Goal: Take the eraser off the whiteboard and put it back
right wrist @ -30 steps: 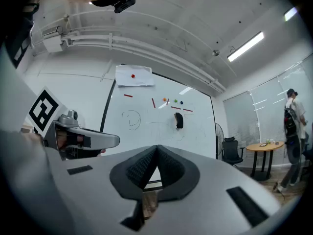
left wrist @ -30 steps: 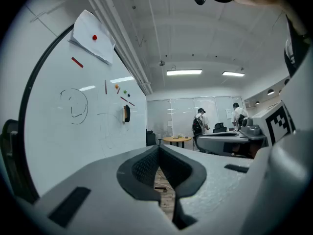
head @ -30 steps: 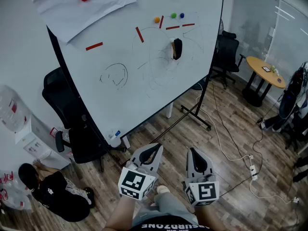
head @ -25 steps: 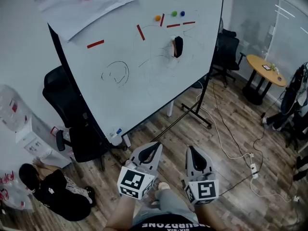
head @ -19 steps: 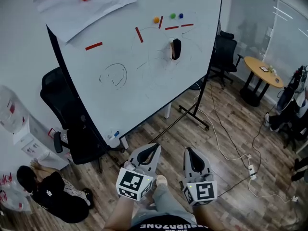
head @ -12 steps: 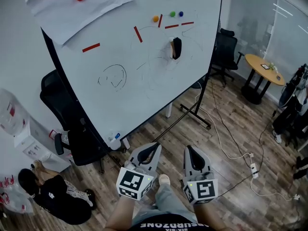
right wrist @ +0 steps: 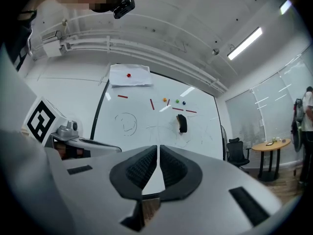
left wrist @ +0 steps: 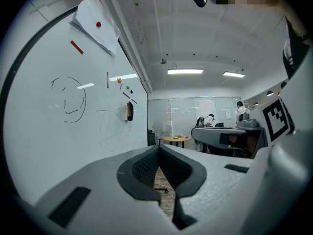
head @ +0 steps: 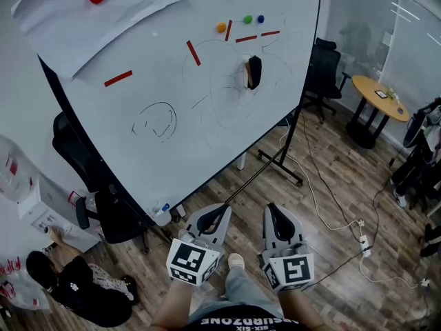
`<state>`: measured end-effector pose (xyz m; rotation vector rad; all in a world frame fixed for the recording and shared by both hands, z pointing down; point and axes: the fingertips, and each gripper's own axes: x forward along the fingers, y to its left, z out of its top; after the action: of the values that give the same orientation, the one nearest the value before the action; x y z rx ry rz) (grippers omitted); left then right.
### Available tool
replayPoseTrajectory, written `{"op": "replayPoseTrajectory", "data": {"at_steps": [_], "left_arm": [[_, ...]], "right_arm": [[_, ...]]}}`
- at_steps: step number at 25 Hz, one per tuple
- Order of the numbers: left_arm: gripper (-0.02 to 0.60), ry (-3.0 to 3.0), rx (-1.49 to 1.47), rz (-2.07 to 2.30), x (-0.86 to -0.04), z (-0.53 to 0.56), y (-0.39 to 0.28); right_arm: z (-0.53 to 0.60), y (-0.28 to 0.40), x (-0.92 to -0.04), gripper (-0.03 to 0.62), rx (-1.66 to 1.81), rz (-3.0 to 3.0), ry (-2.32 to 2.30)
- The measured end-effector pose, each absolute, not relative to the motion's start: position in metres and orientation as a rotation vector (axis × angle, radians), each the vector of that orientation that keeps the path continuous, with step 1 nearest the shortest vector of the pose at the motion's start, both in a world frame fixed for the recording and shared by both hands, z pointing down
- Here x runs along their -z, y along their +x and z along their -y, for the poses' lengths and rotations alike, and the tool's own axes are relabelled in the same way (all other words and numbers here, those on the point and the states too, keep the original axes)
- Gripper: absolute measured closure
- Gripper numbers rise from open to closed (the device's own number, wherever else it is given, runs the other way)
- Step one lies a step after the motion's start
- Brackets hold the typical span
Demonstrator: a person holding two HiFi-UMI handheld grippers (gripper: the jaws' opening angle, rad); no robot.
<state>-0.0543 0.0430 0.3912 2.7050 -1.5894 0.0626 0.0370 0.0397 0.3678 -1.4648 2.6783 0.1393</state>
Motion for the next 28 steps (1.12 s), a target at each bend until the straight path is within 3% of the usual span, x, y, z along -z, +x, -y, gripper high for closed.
{"op": "replayPoseTrajectory", "data": {"at_steps": [6,15,28], "left_arm": [[0.574,2.708,-0.057,1.582,-0.389,-0.006,-0.061],[0.574,2.741,-0.064,1.560,-0.381,0.046,-0.060],[0.574,2.721,-0.086,1.607,-0.372,0.087,-0.069]], "right_arm": [[-0.003,0.033,-0.354,0.580,-0.154,-2.666,-1.437],[0.049,0.023,-0.351,0.427,-0.142,-2.705,-1.408],[0.109,0.023,-0.325,0.385,-0.168,-2.680,-1.379]]}}
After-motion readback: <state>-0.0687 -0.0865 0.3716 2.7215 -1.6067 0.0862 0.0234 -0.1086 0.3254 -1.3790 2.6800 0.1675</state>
